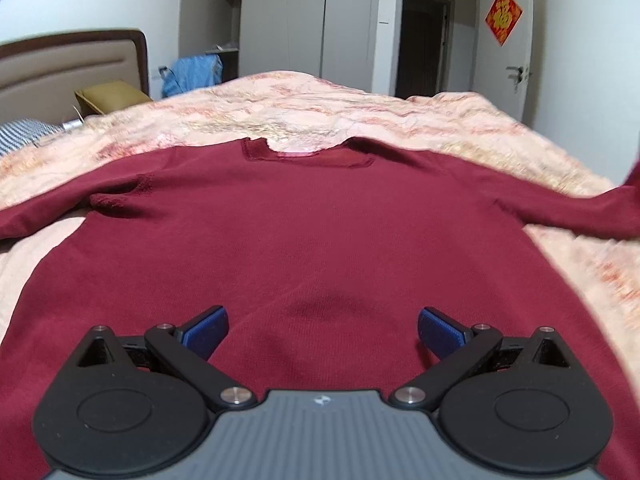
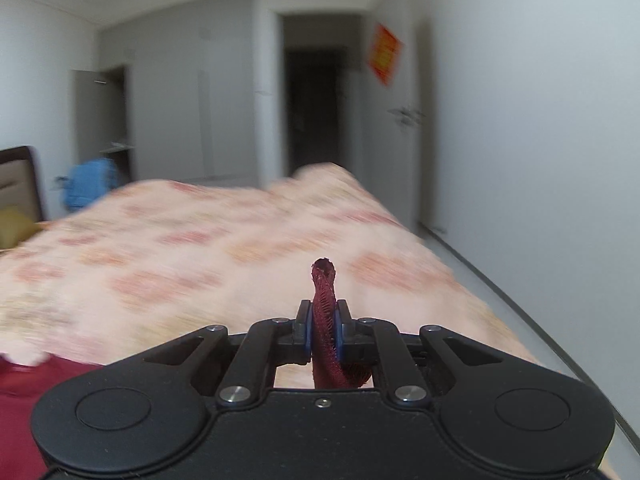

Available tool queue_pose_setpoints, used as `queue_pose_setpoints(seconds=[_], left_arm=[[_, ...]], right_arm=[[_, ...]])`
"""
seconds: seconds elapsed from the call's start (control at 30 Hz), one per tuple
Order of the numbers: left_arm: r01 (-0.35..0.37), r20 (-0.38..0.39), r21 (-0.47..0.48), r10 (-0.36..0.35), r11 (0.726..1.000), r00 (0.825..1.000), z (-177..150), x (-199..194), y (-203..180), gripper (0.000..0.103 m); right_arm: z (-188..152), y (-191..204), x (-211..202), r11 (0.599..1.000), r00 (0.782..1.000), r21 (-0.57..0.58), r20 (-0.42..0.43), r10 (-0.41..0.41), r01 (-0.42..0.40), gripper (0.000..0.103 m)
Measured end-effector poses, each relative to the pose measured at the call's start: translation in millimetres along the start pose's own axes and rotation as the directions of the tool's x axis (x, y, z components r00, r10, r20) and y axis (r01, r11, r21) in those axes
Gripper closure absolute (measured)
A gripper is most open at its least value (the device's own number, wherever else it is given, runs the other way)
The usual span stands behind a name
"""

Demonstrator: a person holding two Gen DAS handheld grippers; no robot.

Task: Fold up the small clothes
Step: 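Carry the held sleeve across the sweater body and open the right gripper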

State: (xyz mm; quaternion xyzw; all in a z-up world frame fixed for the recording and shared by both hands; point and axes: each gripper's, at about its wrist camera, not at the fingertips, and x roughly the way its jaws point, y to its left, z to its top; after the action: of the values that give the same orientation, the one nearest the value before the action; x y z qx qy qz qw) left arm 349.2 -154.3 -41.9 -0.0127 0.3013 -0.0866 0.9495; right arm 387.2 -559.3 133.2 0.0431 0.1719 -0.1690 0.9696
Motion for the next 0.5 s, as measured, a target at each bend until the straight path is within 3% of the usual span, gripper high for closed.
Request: queue_pose_setpoints(seconds=[0.13, 0.3, 0.5], left_arm=[[0.025, 0.013, -0.046, -0.024, 0.999, 1.0, 13, -22, 16, 0.0], [-0.063, 0.057, -0.046, 0.066, 0.997, 0.996, 27, -49, 45, 0.0], [-0.137, 0.07, -0.109, 0.146, 0.984, 0.987, 30, -70, 94, 0.0]], right_arm=[[18, 80, -15, 0.986, 0.986, -0.048, 0.04, 0.16, -0.158, 0.092], [16, 183, -23, 0.937, 0.941, -0.1, 0.016, 0.337, -0.334, 0.092], [-19, 298, -20, 0.875, 0.897, -0.201, -0.062, 0.437, -0.44, 0.092]])
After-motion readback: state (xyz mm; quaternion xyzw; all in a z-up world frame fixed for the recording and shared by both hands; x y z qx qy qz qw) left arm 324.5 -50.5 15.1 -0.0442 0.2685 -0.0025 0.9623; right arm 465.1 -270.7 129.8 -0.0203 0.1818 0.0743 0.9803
